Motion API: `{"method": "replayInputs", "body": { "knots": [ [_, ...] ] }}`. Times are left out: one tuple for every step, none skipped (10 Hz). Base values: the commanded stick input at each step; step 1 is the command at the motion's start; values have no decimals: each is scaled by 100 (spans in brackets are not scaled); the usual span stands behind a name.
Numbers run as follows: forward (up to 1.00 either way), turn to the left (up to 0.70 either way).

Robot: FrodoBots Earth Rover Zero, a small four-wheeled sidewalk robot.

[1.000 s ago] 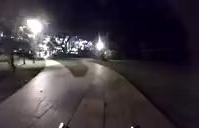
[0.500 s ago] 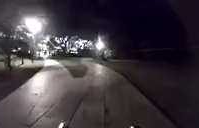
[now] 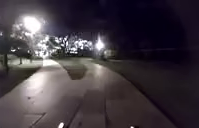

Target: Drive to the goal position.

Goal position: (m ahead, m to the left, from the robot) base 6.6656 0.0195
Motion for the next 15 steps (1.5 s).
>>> {"method": "replayInputs", "body": {
  "knots": [
    [45,0],
    [45,0],
    [45,0],
    [45,0],
    [45,0],
    [45,0],
    [45,0],
    [45,0],
    [45,0],
    [45,0],
    [45,0],
    [45,0],
    [45,0],
    [45,0],
    [45,0]
  ]
}}
